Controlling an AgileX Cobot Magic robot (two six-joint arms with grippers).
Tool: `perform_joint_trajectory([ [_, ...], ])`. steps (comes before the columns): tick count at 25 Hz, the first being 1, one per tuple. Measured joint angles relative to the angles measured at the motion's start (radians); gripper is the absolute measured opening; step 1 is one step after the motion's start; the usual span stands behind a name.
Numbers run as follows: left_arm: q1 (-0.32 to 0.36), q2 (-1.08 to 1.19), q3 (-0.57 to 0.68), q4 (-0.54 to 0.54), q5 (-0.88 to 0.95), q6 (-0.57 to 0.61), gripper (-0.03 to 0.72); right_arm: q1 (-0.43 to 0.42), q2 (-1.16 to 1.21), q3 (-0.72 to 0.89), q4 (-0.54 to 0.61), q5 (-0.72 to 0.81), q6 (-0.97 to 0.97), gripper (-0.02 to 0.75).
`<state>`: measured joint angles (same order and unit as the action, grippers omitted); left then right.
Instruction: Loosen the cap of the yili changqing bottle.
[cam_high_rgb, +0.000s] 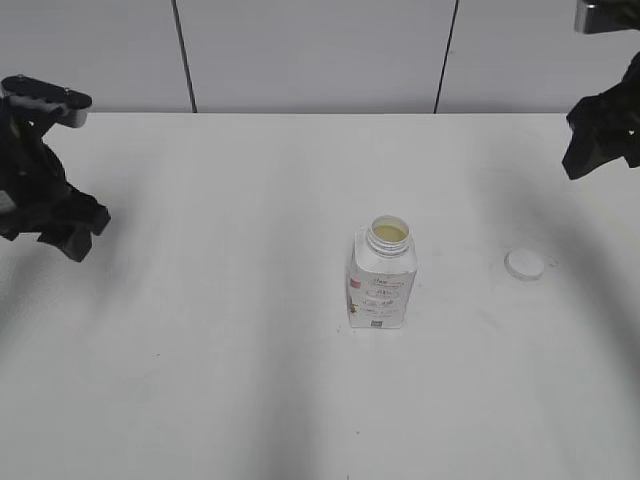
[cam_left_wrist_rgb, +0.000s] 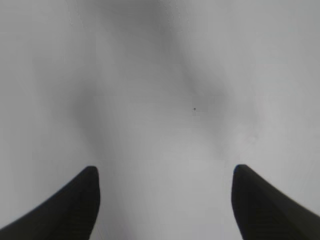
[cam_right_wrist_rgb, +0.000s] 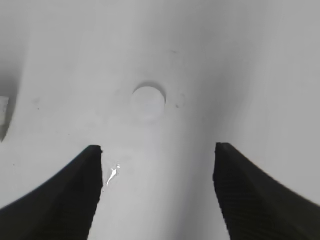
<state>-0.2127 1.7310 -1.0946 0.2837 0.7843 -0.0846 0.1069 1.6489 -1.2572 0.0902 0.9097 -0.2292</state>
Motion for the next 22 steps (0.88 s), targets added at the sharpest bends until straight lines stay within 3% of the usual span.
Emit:
perform_joint_trajectory([
  [8,0.000,-0.119,0.000,-0.182,0.151,0.097,0.501,0.000,-0.081,-0.070,-0.014,0.191,0.012,0.547],
  [12,0.000,-0.208,0.000,-0.224,0.200,0.103,0.501,0.000,-0.106,-0.071,-0.018,0.276,0.013,0.547],
  [22,0.000,-0.337,0.000,-0.292,0.407,0.104,0.501,0.000,-0.196,-0.071,-0.040,0.302,0.086,0.547],
])
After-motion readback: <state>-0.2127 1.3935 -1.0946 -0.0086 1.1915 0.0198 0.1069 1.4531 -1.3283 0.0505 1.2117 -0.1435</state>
